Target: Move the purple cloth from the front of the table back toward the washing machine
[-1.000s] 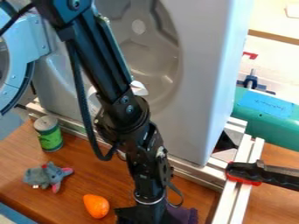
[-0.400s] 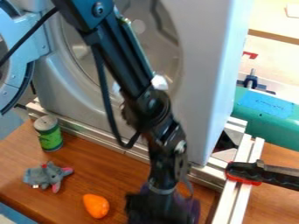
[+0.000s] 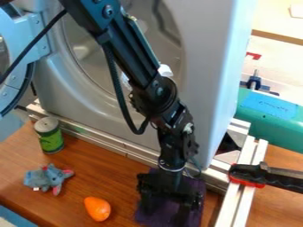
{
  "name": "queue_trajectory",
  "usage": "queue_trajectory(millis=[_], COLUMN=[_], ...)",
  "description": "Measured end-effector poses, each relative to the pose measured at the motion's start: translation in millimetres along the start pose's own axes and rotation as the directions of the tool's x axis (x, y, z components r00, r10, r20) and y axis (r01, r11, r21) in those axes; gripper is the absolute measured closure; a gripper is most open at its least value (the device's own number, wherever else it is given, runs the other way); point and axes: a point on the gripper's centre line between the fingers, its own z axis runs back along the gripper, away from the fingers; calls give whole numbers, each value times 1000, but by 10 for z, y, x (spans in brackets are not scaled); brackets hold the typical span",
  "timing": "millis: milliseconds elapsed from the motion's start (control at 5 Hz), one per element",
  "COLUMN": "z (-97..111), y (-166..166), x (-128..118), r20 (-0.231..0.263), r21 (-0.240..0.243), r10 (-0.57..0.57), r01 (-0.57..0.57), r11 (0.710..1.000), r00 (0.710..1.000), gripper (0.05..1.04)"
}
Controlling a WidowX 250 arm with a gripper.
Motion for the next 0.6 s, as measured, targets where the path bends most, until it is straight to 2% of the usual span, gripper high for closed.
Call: queue_trajectory(millis=[200,400,600], z=[24,325,522], y=[13,93,165], x=[-30,-108,-190], r20=[9,19,2], r21=[-6,-48,-75], r10=[1,-1,-65], r01=[-1,1,65], r11=[1000,999,995], r00=[1000,1000,998], gripper=[81,83,82])
